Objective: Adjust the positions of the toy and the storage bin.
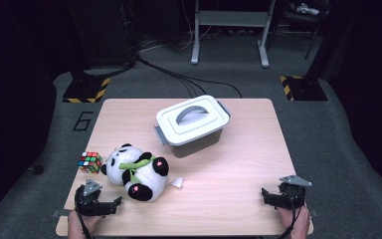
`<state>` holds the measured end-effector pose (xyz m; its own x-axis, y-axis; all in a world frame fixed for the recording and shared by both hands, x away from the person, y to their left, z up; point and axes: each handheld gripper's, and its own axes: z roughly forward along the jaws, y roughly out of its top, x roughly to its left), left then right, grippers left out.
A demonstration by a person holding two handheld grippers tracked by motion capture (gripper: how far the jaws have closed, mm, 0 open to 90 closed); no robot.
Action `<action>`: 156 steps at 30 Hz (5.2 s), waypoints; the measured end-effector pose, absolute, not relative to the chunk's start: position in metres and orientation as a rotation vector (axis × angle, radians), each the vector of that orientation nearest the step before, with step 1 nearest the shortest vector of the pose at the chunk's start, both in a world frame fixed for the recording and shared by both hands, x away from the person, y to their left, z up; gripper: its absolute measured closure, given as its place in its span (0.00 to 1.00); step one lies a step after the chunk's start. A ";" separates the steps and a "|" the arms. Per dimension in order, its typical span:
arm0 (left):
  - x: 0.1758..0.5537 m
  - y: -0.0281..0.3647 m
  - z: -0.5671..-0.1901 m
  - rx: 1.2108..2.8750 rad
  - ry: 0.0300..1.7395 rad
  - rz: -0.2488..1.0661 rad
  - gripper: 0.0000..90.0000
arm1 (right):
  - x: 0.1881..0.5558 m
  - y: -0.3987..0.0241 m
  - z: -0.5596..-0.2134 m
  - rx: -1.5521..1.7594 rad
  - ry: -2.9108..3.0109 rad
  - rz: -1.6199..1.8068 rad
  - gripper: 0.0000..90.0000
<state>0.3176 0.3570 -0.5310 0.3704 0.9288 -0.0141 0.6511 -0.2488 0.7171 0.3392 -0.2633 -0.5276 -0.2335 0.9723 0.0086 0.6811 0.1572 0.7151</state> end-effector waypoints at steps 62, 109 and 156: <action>0.319 0.356 -0.531 2.010 1.358 0.568 0.00 | 0.502 -0.161 -0.400 1.323 2.309 1.019 0.00; 0.318 0.356 -0.531 2.000 1.375 0.573 0.01 | 0.560 -0.125 -0.383 1.470 2.239 0.890 0.73; 0.318 0.357 -0.531 2.008 1.377 0.566 0.01 | 0.589 -0.146 -0.406 1.545 2.124 0.996 0.94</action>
<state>0.3182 0.3565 -0.5306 0.3613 0.9324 -0.0024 0.6612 -0.2544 0.7058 0.5891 -0.1459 -0.4058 -0.3568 0.9247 0.1324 0.6933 0.1672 0.7010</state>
